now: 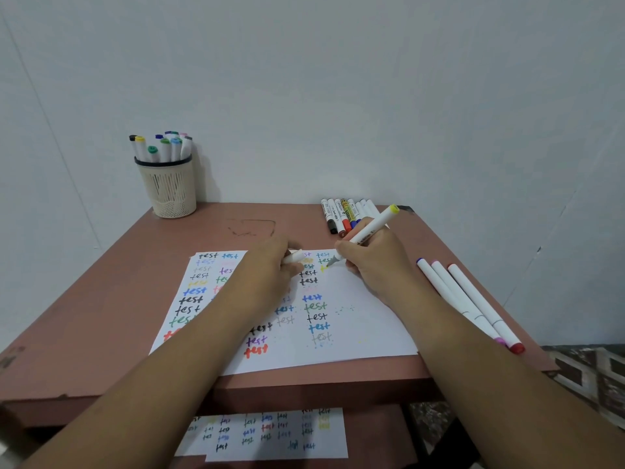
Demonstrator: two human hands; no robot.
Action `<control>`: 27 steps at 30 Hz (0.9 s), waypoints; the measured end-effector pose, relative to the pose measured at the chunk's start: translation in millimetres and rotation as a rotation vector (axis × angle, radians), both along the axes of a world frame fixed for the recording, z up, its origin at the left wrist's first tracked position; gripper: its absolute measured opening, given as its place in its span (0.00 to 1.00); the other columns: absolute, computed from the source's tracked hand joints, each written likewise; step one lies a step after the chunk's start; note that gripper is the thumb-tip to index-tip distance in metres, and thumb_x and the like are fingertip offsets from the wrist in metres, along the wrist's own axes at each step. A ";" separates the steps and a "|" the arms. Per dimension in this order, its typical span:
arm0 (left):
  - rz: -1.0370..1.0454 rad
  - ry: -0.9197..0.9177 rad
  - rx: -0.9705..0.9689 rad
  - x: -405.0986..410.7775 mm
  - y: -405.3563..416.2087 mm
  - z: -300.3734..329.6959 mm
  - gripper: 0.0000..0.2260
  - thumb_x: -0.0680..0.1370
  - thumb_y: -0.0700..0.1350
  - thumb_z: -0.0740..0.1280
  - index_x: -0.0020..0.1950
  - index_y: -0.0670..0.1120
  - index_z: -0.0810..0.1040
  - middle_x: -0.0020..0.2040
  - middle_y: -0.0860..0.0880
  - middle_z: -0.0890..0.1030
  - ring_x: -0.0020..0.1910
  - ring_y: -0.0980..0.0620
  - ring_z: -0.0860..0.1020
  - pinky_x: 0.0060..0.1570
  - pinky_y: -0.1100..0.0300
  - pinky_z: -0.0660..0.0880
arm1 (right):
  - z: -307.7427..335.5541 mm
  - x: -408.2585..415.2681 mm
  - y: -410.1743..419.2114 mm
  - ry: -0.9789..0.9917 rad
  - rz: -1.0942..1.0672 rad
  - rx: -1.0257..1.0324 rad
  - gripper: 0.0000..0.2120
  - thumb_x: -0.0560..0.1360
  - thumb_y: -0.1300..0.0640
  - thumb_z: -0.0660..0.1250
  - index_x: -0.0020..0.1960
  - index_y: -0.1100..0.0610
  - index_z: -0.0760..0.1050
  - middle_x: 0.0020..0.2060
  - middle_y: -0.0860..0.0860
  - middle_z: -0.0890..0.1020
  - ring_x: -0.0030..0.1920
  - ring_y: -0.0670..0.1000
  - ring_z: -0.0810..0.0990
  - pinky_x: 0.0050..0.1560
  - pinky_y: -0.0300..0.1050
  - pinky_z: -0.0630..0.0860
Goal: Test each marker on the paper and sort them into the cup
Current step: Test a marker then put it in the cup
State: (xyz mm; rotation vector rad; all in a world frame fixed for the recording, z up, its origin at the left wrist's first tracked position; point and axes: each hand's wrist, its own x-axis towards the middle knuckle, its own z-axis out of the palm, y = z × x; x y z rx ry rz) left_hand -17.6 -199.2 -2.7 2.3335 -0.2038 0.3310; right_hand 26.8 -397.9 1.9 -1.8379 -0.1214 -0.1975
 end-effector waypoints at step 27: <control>-0.041 -0.053 0.031 -0.7 1.7 -0.7 0.06 0.79 0.48 0.69 0.55 0.57 0.79 0.50 0.58 0.74 0.45 0.61 0.73 0.45 0.64 0.67 | -3.3 2.8 -2.8 -0.008 -0.148 -0.105 0.05 0.70 0.58 0.70 0.38 0.50 0.75 0.27 0.41 0.77 0.34 0.49 0.77 0.40 0.55 0.78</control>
